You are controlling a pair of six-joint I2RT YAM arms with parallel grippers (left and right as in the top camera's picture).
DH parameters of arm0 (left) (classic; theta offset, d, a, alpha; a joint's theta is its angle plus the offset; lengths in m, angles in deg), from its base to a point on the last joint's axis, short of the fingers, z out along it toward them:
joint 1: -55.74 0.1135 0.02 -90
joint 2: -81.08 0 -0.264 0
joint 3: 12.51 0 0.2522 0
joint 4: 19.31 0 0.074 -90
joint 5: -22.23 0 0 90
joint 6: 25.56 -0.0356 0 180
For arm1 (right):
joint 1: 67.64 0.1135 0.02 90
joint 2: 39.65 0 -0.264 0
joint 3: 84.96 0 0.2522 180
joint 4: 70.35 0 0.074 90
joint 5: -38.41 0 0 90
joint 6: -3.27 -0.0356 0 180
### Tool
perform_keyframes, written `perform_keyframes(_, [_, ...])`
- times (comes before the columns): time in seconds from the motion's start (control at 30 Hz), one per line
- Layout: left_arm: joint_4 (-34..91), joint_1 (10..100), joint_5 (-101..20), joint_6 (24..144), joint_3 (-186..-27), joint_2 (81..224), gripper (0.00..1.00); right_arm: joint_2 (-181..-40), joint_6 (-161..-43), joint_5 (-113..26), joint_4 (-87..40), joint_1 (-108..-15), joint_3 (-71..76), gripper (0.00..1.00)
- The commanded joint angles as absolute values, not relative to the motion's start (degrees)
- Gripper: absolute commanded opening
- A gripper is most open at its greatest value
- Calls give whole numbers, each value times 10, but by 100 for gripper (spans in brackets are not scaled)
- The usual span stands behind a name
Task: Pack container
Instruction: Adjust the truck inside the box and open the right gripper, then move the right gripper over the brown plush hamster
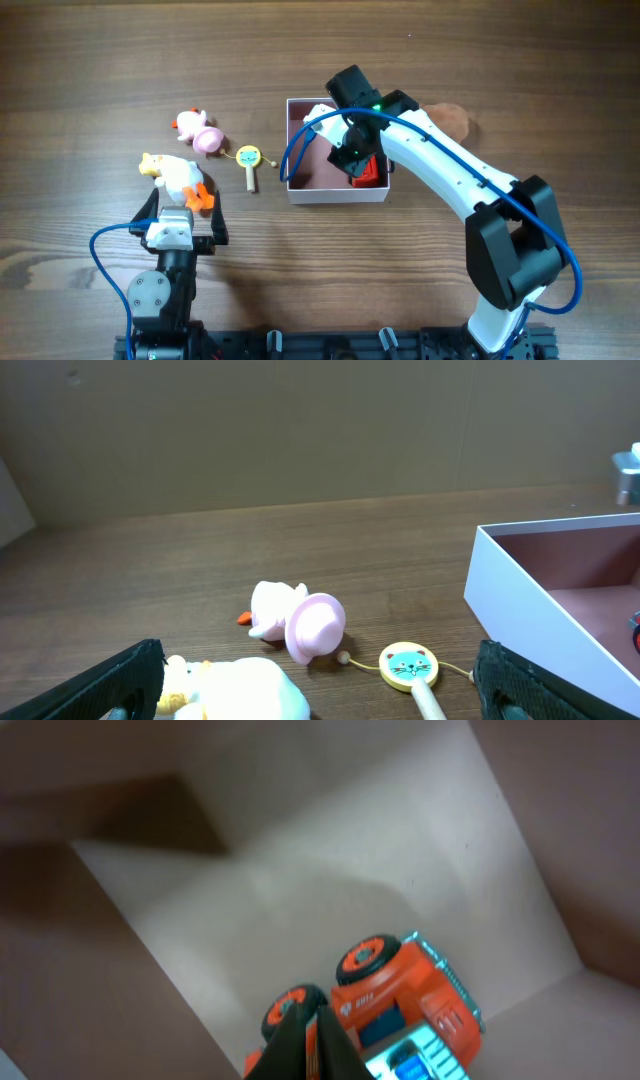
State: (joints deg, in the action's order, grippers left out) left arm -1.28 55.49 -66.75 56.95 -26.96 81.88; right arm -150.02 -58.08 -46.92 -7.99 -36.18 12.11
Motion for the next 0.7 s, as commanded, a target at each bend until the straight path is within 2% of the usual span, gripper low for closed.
perform_keyframes(0.0, [-13, 552, -657, 558, -266, 815, 100, -1502, -567, -497, -74, -358, 116, 5])
perform_keyframes(0.33, [-13, 552, -657, 559, -266, 815, 100, -1501, -568, -562, -39, -358, 116, 4])
perform_keyframes(0.67, [-13, 552, -657, 558, -266, 815, 100, -1501, -578, -533, -38, -356, 147, 4])
